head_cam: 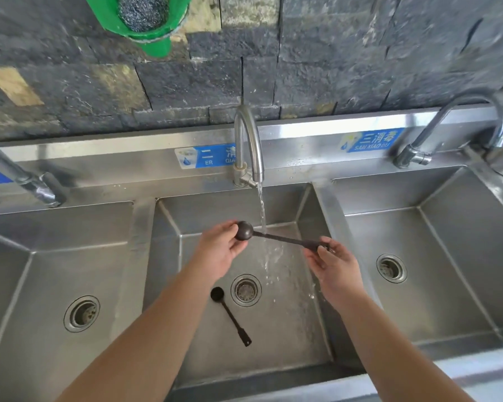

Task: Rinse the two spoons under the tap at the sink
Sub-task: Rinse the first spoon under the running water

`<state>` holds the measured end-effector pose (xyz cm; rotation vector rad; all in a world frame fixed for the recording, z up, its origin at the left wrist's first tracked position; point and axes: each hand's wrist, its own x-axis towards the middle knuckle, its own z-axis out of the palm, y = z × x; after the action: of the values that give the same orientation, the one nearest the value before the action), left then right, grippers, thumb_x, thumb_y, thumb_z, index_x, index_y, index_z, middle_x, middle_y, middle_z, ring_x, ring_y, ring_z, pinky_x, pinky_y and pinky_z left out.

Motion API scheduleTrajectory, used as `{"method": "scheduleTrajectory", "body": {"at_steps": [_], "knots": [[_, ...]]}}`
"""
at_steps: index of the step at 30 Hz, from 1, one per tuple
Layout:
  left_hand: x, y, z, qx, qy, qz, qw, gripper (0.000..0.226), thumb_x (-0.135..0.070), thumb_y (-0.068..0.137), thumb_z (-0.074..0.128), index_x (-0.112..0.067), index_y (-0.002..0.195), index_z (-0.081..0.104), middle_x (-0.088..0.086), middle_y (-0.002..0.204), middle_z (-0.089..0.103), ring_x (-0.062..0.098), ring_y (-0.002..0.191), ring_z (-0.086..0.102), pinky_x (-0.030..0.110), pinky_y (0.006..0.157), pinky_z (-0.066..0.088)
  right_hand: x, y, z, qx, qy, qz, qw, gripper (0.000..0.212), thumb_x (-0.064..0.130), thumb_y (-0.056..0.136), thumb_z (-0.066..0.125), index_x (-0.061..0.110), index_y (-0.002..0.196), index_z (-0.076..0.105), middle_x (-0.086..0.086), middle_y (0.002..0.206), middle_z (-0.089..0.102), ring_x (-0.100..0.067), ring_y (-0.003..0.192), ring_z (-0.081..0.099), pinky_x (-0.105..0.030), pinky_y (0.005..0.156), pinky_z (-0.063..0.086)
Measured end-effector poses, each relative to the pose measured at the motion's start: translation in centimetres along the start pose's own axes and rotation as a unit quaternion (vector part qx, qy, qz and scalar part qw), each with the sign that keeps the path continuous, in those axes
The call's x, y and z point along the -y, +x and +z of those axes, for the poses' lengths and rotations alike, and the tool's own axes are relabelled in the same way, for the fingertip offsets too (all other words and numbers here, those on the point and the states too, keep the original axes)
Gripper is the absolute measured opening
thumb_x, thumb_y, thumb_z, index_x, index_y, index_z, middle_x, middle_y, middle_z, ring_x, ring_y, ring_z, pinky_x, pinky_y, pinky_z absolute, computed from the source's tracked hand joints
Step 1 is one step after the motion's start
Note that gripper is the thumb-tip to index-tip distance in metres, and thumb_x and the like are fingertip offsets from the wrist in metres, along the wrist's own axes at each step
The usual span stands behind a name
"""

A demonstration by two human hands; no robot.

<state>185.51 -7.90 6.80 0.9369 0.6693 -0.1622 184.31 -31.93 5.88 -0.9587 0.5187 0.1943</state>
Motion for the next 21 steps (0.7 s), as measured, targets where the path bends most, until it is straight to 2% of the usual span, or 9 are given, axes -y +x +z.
{"method": "scheduleTrajectory", "body": {"at_steps": [4, 7, 10, 12, 15, 18, 21], "knots": [[1.4, 0.3, 2.7, 0.035, 0.014, -0.026, 0.999, 0.029, -0.001, 0.094, 0.052, 0.002, 0.123, 0.054, 0.021, 0.115, 0.066, 0.027, 0.100, 0.067, 0.033, 0.075, 0.055, 1.5, -0.9, -2.8, -0.029, 0.012, -0.021, 0.999, 0.020, -0.006, 0.095, 0.046, 0.010, 0.100, 0.057, -0.017, 0.096, 0.066, -0.021, 0.077, 0.074, -0.024, 0.067, 0.059], [2.2, 0.3, 4.0, 0.053, 0.021, -0.034, 0.998, 0.026, -0.002, 0.094, 0.051, -0.001, 0.120, 0.055, 0.019, 0.108, 0.068, 0.026, 0.094, 0.069, 0.030, 0.067, 0.057, 2.1, -1.9, -4.1, -0.032, 0.025, -0.029, 0.999, 0.020, -0.006, 0.096, 0.045, 0.010, 0.100, 0.057, -0.017, 0.097, 0.064, -0.021, 0.079, 0.074, -0.024, 0.069, 0.059], [2.9, 0.4, 4.7, 0.058, 0.022, -0.041, 0.997, 0.026, -0.001, 0.095, 0.048, -0.004, 0.120, 0.056, 0.019, 0.109, 0.068, 0.025, 0.089, 0.070, 0.033, 0.069, 0.055, 2.5, -3.1, -4.8, -0.030, 0.008, -0.051, 0.998, 0.024, -0.010, 0.095, 0.044, 0.010, 0.099, 0.058, -0.019, 0.097, 0.065, -0.020, 0.079, 0.073, -0.024, 0.069, 0.059], [3.2, 0.4, 4.8, 0.058, 0.022, -0.059, 0.996, 0.026, -0.003, 0.095, 0.047, -0.009, 0.118, 0.058, 0.016, 0.104, 0.069, 0.024, 0.081, 0.073, 0.036, 0.066, 0.056, 2.7, -3.8, -4.8, -0.019, -0.021, -0.072, 0.997, 0.031, -0.013, 0.093, 0.044, 0.012, 0.092, 0.061, -0.017, 0.093, 0.067, -0.020, 0.078, 0.072, -0.024, 0.071, 0.058], [3.9, 0.0, 4.9, 0.053, 0.085, -0.098, 0.990, 0.019, -0.014, 0.095, 0.052, -0.018, 0.111, 0.061, 0.014, 0.095, 0.063, 0.027, 0.076, 0.069, 0.036, 0.061, 0.055, 2.8, -4.8, -4.2, 0.009, -0.087, -0.120, 0.989, 0.043, -0.018, 0.088, 0.046, 0.016, 0.077, 0.069, -0.010, 0.089, 0.073, -0.019, 0.080, 0.071, -0.024, 0.076, 0.058], [5.2, -0.1, 4.9, 0.022, 0.071, -0.120, 0.990, 0.020, -0.005, 0.094, 0.052, -0.013, 0.112, 0.058, 0.014, 0.091, 0.057, 0.026, 0.076, 0.063, 0.034, 0.064, 0.057, 2.5, -5.7, -3.5, 0.015, -0.208, -0.179, 0.962, 0.045, -0.020, 0.081, 0.057, 0.021, 0.068, 0.071, 0.000, 0.091, 0.076, -0.014, 0.087, 0.070, -0.024, 0.084, 0.055], [6.3, -0.7, 5.2, -0.017, 0.022, -0.158, 0.987, 0.013, -0.001, 0.094, 0.053, 0.004, 0.105, 0.056, 0.022, 0.107, 0.057, 0.030, 0.093, 0.063, 0.031, 0.061, 0.060, 1.7, -6.8, -3.2, 0.024, -0.353, -0.278, 0.893, 0.046, -0.015, 0.079, 0.062, 0.029, 0.070, 0.069, 0.016, 0.093, 0.076, -0.002, 0.092, 0.068, -0.012, 0.082, 0.049]]}}
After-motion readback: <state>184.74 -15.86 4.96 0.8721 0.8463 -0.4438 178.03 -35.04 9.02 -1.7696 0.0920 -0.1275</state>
